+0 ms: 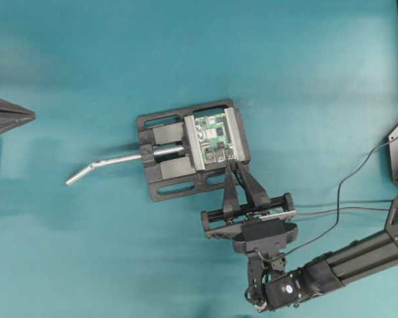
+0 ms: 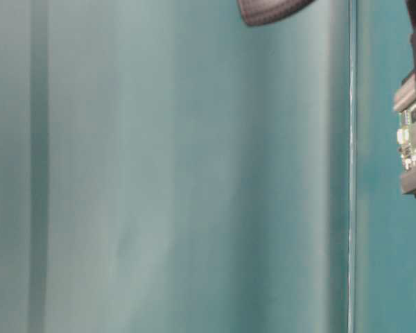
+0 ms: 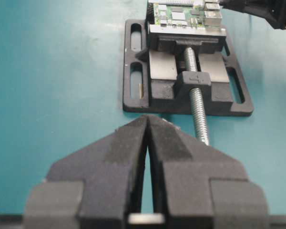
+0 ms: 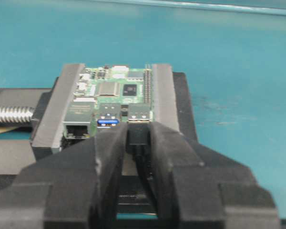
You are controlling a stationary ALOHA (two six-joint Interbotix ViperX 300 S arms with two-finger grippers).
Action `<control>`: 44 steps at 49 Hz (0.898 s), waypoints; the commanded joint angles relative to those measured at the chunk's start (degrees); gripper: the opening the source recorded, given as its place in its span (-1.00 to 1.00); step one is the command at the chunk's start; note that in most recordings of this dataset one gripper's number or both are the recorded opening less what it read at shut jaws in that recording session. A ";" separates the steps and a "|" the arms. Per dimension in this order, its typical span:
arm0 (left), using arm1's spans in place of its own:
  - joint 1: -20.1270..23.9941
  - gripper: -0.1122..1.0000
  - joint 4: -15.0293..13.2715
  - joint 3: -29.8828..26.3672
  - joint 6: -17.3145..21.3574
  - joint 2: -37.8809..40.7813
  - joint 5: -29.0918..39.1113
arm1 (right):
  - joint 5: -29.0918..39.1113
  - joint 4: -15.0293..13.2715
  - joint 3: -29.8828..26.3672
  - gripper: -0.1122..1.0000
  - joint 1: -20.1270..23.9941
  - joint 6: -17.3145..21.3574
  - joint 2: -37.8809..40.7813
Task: Insert the USB into the fixed PCB.
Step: 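Push the USB plug forward into the black USB port, then open the right gripper to release the inserted plug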
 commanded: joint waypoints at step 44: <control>0.09 -0.80 0.09 -1.58 0.26 0.44 -0.26 | -0.35 -7.03 2.72 -0.43 -1.32 1.14 -1.58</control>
